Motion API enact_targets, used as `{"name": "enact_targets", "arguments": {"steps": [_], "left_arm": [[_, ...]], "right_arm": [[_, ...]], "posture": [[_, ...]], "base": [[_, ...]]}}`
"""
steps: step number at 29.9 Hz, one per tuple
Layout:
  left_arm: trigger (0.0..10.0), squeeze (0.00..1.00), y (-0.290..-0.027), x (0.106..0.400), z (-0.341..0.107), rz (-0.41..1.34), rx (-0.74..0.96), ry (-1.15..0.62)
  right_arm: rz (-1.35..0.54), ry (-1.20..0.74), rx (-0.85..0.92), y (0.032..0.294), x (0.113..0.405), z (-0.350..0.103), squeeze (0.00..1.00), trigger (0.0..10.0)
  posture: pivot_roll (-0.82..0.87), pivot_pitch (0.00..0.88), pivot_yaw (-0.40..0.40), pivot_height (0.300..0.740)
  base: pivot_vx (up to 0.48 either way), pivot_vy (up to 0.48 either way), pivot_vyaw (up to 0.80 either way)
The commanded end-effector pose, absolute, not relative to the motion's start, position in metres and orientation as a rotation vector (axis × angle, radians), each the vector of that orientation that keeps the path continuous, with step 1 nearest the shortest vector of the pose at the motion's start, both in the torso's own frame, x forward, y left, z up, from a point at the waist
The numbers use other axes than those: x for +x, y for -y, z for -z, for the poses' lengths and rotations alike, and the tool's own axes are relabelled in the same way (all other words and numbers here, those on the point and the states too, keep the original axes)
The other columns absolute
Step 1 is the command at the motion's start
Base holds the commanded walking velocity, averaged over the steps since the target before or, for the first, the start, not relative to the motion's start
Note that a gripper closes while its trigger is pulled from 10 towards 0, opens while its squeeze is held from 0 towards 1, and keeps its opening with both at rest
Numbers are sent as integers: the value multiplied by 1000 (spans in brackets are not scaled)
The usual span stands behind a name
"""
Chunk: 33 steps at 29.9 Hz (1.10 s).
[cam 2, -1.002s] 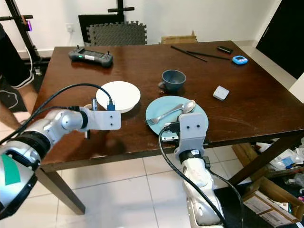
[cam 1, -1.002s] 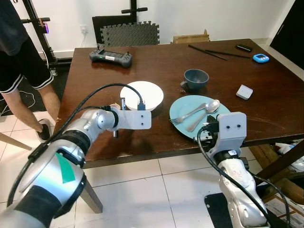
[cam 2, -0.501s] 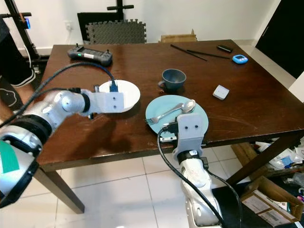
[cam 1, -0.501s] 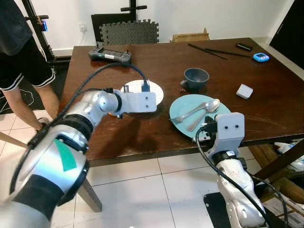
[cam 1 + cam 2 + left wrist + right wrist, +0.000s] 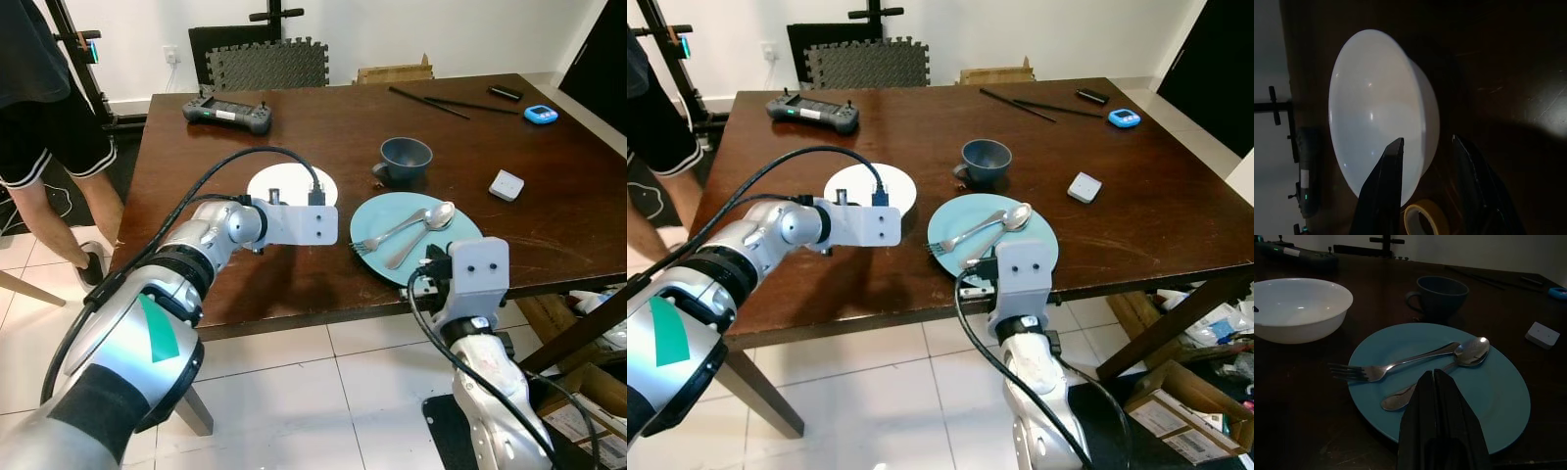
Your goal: Setting the table
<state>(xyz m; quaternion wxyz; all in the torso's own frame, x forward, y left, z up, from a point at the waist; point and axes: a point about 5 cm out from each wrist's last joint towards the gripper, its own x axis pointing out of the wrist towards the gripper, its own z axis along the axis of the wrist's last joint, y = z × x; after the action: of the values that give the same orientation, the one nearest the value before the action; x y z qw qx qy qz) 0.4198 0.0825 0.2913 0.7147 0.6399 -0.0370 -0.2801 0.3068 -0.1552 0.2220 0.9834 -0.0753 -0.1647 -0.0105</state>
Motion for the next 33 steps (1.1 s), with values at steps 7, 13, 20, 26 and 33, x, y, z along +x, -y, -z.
{"name": "enact_targets", "arguments": {"steps": [7, 13, 20, 26, 33], "left_arm": [[9804, 0, -94, 422, -267, 578, 1449, 1], [0, 0, -96, 422, -262, 576, 1456, -12], [0, 0, -97, 422, -265, 566, 1453, 16], [4431, 0, -99, 423, -271, 535, 1465, 68], [10000, 0, -106, 424, -292, 427, 1437, 174]], "right_arm": [[29, 319, -147, 156, 303, -220, 0, 10000], [29, 316, -147, 156, 302, -219, 0, 10000], [27, 316, -146, 155, 303, -220, 0, 10000], [24, 322, -143, 156, 306, -222, 0, 10000], [21, 332, -139, 155, 307, -225, 0, 10000]], "posture": [[-74, 267, 62, 740], [-74, 270, 61, 740], [-67, 263, 51, 740], [-56, 257, 47, 740], [-51, 249, 43, 740]], "base": [[0, 0, 0], [0, 0, 0], [0, 0, 0], [0, 0, 0], [0, 0, 0]]}}
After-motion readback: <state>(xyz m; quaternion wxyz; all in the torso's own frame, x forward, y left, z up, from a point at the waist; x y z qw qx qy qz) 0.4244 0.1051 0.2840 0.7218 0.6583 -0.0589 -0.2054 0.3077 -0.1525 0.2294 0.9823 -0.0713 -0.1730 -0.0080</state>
